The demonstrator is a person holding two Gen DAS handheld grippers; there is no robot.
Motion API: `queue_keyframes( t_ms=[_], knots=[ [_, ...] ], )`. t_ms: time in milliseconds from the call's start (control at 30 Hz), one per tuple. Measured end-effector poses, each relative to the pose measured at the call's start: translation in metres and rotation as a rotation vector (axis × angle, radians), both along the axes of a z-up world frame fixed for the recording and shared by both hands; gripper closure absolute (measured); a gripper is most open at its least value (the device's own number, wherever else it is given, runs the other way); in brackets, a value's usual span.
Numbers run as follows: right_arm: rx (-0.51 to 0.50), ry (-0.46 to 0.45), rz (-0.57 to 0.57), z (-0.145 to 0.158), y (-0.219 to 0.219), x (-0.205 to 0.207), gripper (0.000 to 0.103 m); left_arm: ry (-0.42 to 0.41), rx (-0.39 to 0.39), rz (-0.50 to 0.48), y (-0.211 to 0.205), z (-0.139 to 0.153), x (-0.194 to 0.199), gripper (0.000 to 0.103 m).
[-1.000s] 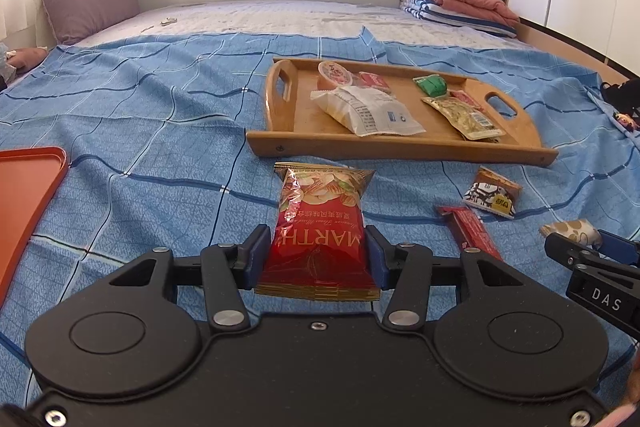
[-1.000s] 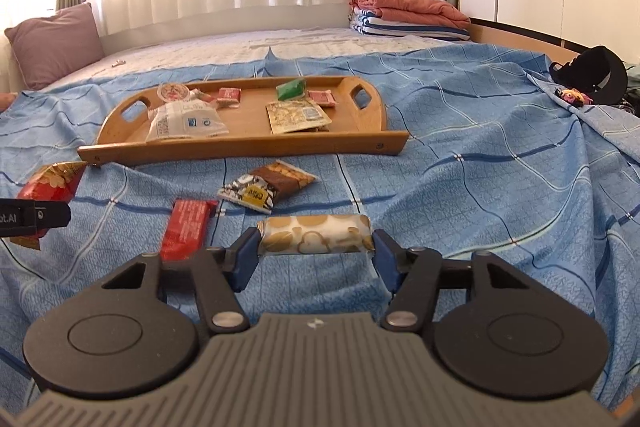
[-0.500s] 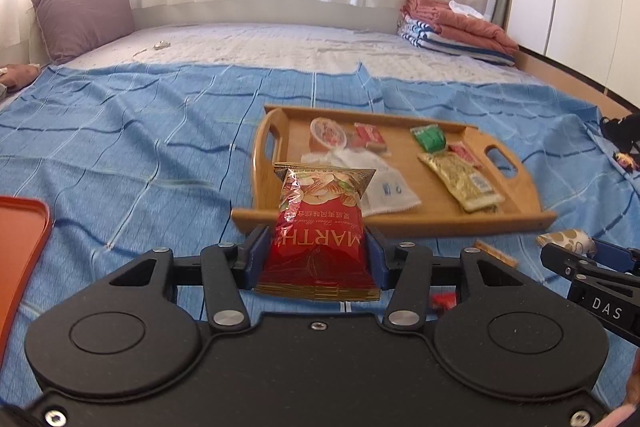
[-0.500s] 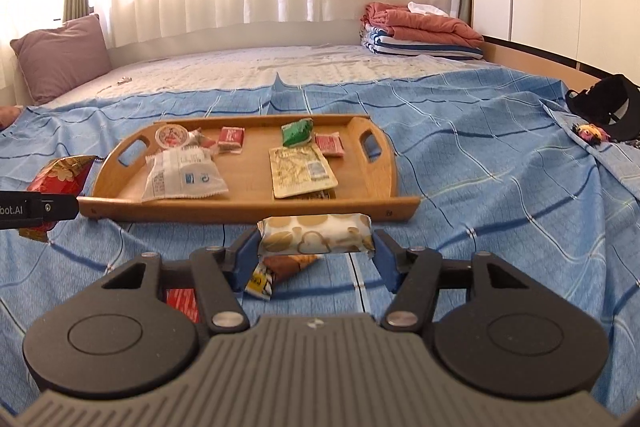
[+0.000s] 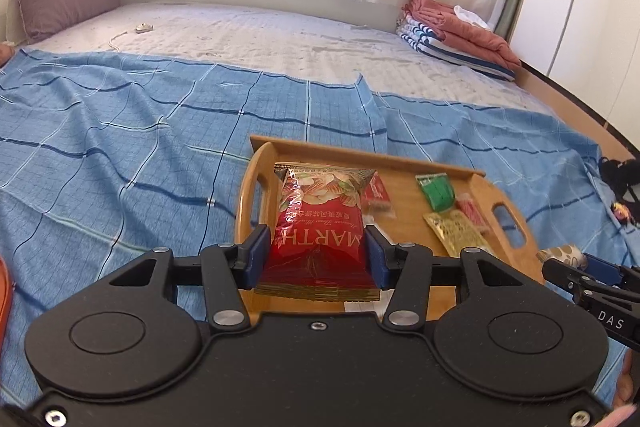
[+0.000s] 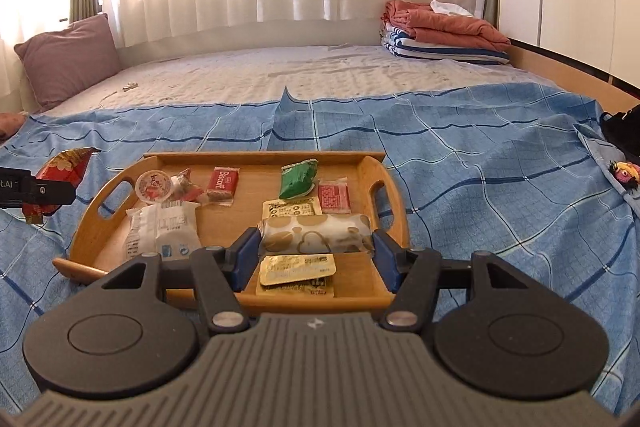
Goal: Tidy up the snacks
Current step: 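Lower both packets into the tray and open both tools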
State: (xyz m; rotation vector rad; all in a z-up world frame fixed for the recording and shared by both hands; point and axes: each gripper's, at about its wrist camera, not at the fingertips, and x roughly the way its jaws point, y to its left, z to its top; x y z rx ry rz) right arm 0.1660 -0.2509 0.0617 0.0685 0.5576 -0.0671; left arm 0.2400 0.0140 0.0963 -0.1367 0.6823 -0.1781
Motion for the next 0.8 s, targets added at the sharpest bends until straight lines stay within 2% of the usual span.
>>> queue_keyframes(
  t_ms=[167, 400, 600, 800],
  knots=[
    [0.023, 0.031, -0.002, 0.005, -0.010, 0.035, 0.040, 0.050, -0.043, 0.003, -0.002, -0.005, 0.043, 0.055],
    [0.054, 0.085, -0.023, -0.001, -0.021, 0.083, 0.040, 0.096, 0.025, 0.034, -0.018, -0.017, 0.092, 0.055],
    [0.061, 0.119, -0.042, -0.011, -0.024, 0.119, 0.040, 0.143, 0.035, 0.062, -0.022, -0.030, 0.129, 0.055],
    [0.104, 0.154, -0.073, -0.023, -0.033, 0.150, 0.040, 0.201, 0.001, 0.097, -0.016, -0.046, 0.157, 0.055]
  ],
)
